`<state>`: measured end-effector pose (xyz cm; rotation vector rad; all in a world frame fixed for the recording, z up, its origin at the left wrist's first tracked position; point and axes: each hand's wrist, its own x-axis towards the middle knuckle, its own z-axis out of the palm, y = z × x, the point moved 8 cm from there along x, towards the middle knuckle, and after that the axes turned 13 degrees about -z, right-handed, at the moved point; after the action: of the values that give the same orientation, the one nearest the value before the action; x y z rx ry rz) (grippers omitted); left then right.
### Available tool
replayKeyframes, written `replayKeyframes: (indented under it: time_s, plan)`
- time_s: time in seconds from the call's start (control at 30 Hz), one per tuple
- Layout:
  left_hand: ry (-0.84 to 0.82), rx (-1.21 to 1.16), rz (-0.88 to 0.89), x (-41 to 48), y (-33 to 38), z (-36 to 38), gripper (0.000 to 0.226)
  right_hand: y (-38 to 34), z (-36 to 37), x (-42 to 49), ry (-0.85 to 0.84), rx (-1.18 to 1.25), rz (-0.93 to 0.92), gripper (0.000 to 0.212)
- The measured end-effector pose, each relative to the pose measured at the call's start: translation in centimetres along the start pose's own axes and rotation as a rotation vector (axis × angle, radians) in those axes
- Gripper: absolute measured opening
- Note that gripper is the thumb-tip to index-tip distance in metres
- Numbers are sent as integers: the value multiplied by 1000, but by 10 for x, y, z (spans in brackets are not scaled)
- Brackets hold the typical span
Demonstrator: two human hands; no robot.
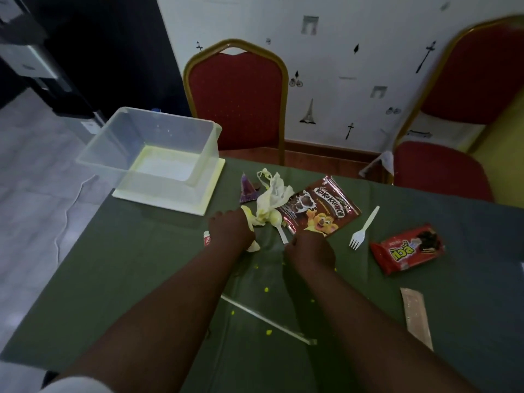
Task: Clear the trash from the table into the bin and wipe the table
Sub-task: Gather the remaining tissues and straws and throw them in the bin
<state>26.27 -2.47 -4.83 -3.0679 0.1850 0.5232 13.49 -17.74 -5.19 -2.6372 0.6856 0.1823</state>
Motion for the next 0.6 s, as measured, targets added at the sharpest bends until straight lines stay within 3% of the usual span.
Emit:
replayKeyframes:
  time_s: [0.1,0.23,0.4,0.6]
  plan:
    - [76,-29,41,0,2,0,37,1,10,6,-30,-66,-5,27]
    - [167,-261,44,-1,-7,-13,26,3,14,7,-27,-81,8,25]
    - [214,-473,-11,-7,-30,-36,23,3,10,-6,-2,24,36,25]
    - [236,-630,-92,-28,-85,-55,18,-31,0,-34,77,217,-91,13]
